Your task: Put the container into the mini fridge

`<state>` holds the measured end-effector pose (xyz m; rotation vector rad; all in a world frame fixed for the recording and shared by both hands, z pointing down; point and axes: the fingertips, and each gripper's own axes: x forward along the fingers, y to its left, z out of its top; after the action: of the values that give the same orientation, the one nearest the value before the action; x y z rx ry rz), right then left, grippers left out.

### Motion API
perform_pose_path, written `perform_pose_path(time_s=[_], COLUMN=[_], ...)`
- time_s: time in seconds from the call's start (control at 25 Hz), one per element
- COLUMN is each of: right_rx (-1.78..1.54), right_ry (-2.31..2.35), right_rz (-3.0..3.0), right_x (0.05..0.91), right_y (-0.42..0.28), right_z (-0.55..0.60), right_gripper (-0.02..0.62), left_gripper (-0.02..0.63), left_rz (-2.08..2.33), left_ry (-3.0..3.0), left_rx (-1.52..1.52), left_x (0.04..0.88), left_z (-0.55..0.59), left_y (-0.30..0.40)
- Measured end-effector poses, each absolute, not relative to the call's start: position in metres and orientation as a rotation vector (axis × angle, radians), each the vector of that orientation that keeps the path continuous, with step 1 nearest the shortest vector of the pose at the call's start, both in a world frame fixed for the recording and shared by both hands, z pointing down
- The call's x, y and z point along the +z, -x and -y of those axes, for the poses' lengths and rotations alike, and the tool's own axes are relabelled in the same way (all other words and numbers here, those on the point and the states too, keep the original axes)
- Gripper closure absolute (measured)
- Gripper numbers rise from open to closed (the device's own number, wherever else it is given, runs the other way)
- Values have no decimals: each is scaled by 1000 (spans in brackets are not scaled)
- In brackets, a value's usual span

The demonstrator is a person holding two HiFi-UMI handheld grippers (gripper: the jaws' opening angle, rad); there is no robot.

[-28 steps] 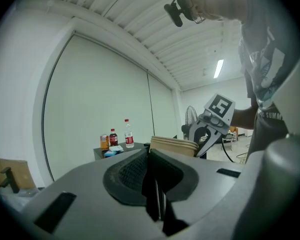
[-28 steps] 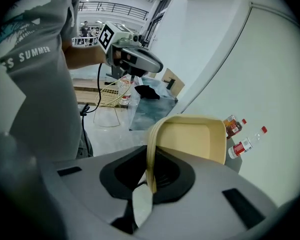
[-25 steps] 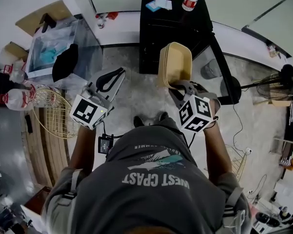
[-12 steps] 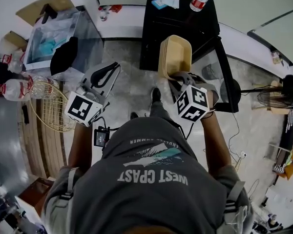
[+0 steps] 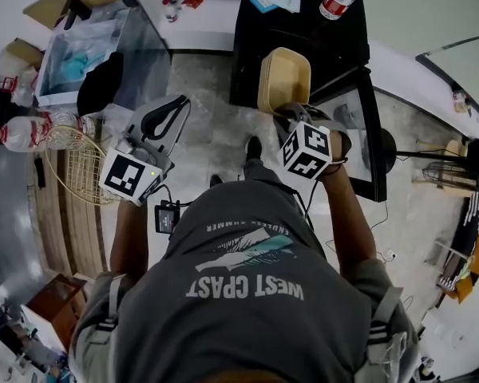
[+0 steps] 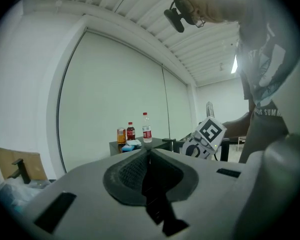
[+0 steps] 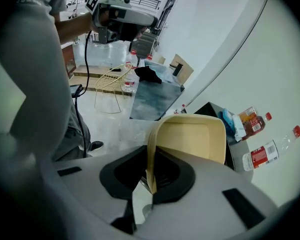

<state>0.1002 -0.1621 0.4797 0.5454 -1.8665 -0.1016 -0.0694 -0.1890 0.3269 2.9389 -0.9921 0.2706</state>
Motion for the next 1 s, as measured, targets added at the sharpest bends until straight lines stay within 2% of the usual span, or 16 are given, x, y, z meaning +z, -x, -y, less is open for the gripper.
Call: perform_pose_path(time_s=[1.0], right_rx=[-115], right_ry=[-530], right_rz=[1698], right_x=[592], right_y=[-166], right_z=[270], right_gripper=[548], left_gripper=[571], left_rz=[1137], left_ry=[-2806], left_rx=[297], left_x=[356], left_z=[220], left_y=[67])
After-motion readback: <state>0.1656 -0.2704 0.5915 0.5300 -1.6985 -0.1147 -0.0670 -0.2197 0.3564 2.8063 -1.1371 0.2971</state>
